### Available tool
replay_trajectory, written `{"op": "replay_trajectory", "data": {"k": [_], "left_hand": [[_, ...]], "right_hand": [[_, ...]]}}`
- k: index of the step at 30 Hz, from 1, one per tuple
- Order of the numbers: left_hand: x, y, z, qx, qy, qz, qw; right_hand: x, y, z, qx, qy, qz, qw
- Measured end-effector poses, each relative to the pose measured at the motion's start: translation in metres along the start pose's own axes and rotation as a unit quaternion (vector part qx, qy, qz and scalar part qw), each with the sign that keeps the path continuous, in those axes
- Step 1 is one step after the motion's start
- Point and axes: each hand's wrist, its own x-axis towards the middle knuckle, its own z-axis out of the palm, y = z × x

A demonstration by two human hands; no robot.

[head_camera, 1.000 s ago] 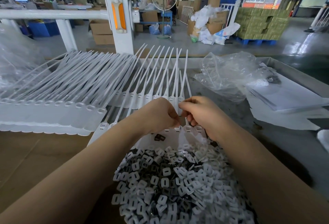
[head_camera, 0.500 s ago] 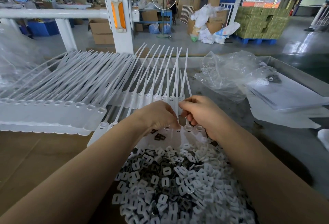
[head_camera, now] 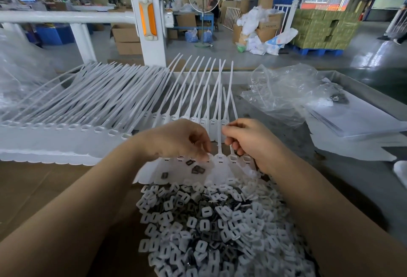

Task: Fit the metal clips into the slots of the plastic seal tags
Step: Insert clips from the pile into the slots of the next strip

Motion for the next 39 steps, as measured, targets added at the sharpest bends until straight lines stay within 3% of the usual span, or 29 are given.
{"op": "replay_trajectory", "data": {"k": [6, 17, 21, 27, 39], "left_hand": [[-0.008, 0.008, -0.006, 0.085, -0.072, 0.010, 0.994], [-0.008, 0.010, -0.002, 0.121, -0.053, 0.001, 0.991], [-0.005, 0.008, -0.006, -0.017, 0.007, -0.020, 1.000], [-0.002, 0.005, -0.005, -0.234, 0.022, -0.069, 0.970], [-0.002, 0.004, -0.006, -0.317, 0.042, -0.075, 0.945]], "right_hand": [[-0.001, -0.002, 0.000, 0.000, -0.002, 0.002, 1.000], [-0.003, -0.004, -0.001, 0.006, -0.004, 0.000, 1.000], [-0.005, -0.005, -0.002, 0.009, -0.017, -0.021, 1.000], [-0.010, -0.006, -0.002, -0.021, -0.045, -0.109, 0.993], [-0.011, -0.004, 0.003, -0.075, -0.050, -0.176, 0.980]]}}
